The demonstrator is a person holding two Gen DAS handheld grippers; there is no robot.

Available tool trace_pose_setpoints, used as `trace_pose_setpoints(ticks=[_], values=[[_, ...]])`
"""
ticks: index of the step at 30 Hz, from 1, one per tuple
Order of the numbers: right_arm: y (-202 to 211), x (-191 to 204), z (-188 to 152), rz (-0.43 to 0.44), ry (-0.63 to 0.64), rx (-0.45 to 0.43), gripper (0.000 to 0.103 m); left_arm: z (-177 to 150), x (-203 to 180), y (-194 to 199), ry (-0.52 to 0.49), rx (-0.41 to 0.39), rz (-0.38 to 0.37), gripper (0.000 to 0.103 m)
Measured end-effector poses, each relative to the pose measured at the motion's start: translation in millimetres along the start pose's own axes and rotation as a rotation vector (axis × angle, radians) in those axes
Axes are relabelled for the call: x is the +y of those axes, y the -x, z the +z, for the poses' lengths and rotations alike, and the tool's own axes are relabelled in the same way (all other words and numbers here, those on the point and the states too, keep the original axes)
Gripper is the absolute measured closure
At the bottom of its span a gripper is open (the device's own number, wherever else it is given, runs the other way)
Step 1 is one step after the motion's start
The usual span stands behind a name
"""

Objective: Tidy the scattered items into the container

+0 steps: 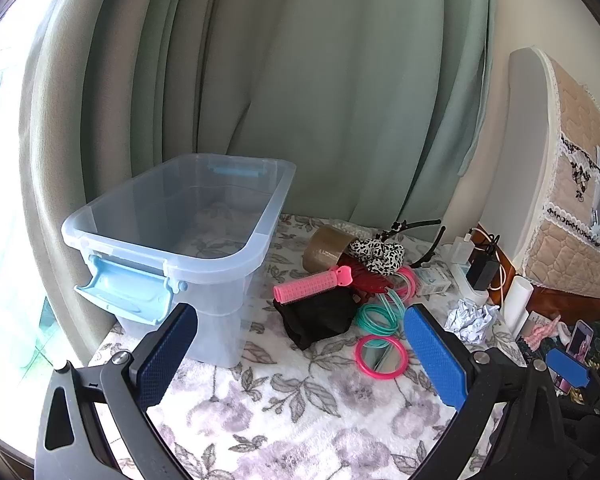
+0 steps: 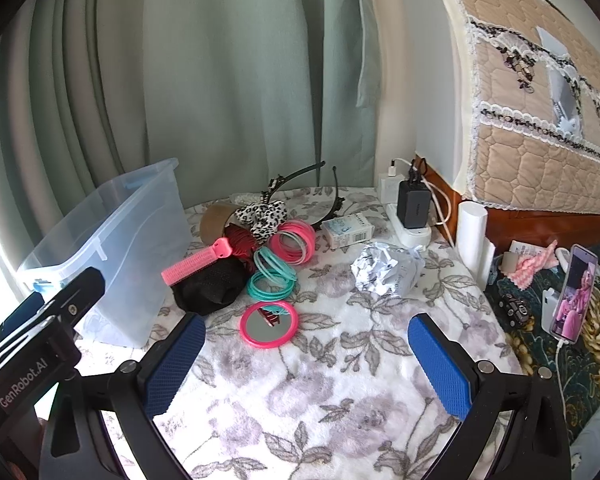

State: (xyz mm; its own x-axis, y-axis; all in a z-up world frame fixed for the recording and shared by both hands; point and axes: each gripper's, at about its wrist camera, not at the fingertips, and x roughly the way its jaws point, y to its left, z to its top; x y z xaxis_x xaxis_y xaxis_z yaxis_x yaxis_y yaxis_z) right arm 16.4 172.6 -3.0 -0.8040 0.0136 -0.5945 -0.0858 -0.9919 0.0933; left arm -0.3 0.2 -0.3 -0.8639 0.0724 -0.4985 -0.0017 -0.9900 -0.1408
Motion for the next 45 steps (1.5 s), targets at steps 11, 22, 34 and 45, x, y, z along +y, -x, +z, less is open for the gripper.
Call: trace_pose_setpoints(ticks=[11,22,34,45], values=[[-2,3,0,0.022,0.014,0.015,0.000,-2,-3,-6,-0.004,0.021,-0.005,0.000],[-5,-2,0,0.015,-0.007,0.016,0.000,-1,1,-9,0.018,0.027,-0.008,0.000],[-11,-14,1,-0.010,-0.015,0.022,0.000,-6,-5,-15,-0.022,0.049,0.011,0.000],[-27,-22,-4,0.039,-0.053,0.092,0.000,-11,-12,-28,-0.058,0.094,0.016,0.000]])
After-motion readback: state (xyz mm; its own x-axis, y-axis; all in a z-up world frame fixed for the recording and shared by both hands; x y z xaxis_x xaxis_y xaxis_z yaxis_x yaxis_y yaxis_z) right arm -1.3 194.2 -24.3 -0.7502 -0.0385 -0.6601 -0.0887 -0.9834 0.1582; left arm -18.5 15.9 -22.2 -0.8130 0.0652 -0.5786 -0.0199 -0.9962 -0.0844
